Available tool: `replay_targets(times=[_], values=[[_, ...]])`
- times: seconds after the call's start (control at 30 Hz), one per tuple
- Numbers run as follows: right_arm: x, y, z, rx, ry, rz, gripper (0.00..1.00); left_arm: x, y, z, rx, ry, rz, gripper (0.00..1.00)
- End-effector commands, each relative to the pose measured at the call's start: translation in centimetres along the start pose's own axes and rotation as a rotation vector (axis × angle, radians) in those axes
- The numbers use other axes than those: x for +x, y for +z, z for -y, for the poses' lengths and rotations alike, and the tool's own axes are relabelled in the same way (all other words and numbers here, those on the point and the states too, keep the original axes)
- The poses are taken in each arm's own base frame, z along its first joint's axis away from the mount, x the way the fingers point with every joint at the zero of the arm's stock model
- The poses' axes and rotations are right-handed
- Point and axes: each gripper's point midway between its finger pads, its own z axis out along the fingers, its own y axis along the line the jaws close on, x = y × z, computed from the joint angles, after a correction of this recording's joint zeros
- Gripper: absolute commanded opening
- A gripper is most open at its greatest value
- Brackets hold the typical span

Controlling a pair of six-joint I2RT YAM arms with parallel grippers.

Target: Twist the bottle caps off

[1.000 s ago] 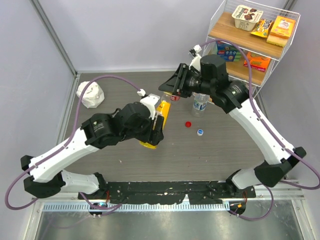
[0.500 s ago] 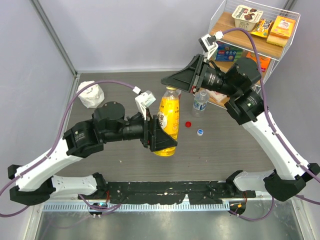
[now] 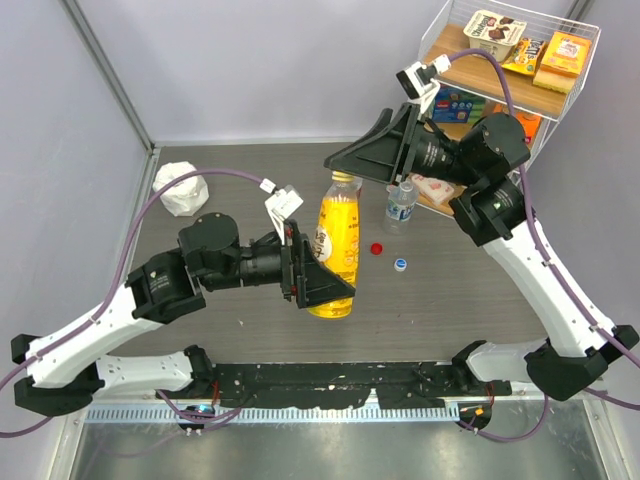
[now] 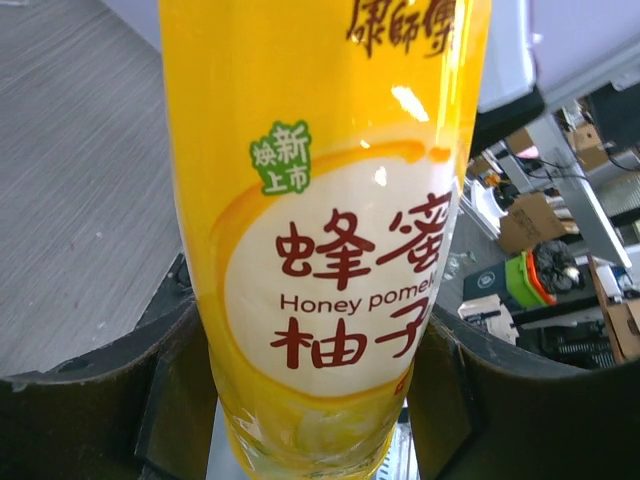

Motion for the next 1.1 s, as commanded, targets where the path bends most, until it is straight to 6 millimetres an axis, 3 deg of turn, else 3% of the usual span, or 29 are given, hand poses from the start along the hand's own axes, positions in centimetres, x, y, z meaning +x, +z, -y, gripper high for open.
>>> replay_targets(times=[0.0,0.1,0.27,0.53,0.57,0.6,0.63,0.8,1.07], values=[[-2.2,-1.6,-3.4,-0.025,-0.086,0.079,0.79,0.8,-0.5,-2.4,-0.107,-0.075,0.012,0.0],[-3.5,-2.2,-1.5,0.054,-0.059,0.129,0.9,1.2,-0.8,-3.3,-0.147,-0.073,0.008,0.0],[-5.3,-3.2,2.3,0.188,-0.001,0.189,0.92,2.1,-1.2,-6.2,-0.293,-0.061,-0.025,0.0],[-5.4,-5.4,12.5,0.665,0.076,0.174,0.92,2.4,-3.5,-12.9,-0.692,-0.002,-0.051,0.0],[-5.1,-5.8,12.7,0.703,0.096,0.158,0.92,2.4,-3.9,-13.5,-0.734,0.009,-0.058,0.0],[-4.3,-6.4,14.8,0.779,0.145,0.136,0.92,2.3,-4.1,-14.1,-0.768,0.02,-0.067,0.0],[-4.5,-6.3,14.7,0.791,0.146,0.136,0.92,2.3,-4.3,-14.4,-0.795,0.034,-0.079,0.0],[-2.0,-6.1,17.8,0.94,0.198,0.05,0.92,2.7,-4.5,-16.5,-0.935,0.09,-0.168,0.0],[2.3,-3.0,18.5,0.959,0.226,-0.066,0.84,2.8,-4.4,-17.2,-1.003,0.126,-0.227,0.0]])
